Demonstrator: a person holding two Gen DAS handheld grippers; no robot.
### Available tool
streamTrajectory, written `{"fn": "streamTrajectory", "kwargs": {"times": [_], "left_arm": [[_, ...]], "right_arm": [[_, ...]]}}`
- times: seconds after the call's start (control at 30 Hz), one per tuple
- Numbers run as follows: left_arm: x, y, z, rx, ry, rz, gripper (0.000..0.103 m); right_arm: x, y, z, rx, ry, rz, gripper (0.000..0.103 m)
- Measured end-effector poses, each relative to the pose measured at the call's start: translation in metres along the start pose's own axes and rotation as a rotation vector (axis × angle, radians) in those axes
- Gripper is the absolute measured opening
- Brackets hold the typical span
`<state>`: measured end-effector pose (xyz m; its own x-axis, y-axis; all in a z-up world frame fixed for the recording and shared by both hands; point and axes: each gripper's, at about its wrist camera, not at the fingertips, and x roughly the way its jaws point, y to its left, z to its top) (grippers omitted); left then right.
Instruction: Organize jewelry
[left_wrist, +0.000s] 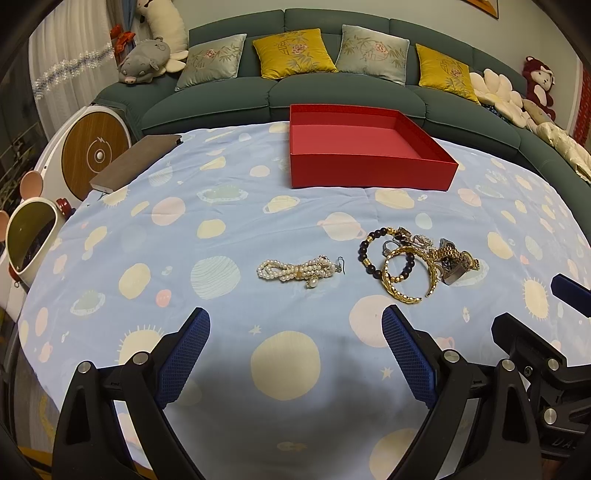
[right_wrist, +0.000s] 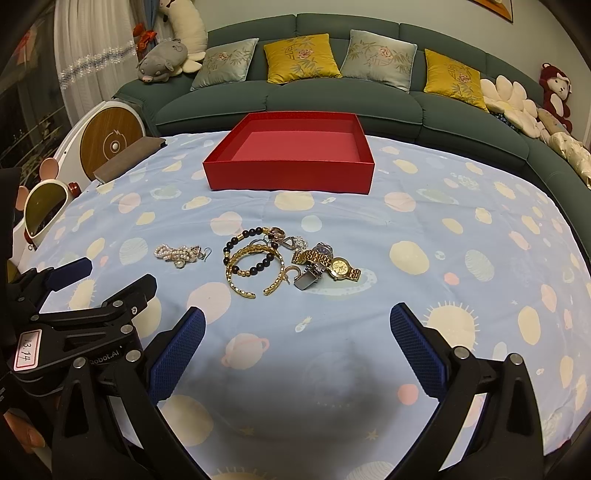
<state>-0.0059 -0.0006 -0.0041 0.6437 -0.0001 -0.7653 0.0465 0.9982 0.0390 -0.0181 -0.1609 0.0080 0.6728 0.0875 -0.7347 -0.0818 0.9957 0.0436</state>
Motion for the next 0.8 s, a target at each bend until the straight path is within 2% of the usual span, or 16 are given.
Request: {"fn": "streamTrajectory", "kwargs": {"times": [0.8], "left_arm": [[0.0016, 0.0019, -0.0020, -0.008, 0.015, 0.000, 0.092]], "right_arm": [[0.0005, 0.0040, 0.0002, 0.001, 0.001, 0.003, 0.098]]}}
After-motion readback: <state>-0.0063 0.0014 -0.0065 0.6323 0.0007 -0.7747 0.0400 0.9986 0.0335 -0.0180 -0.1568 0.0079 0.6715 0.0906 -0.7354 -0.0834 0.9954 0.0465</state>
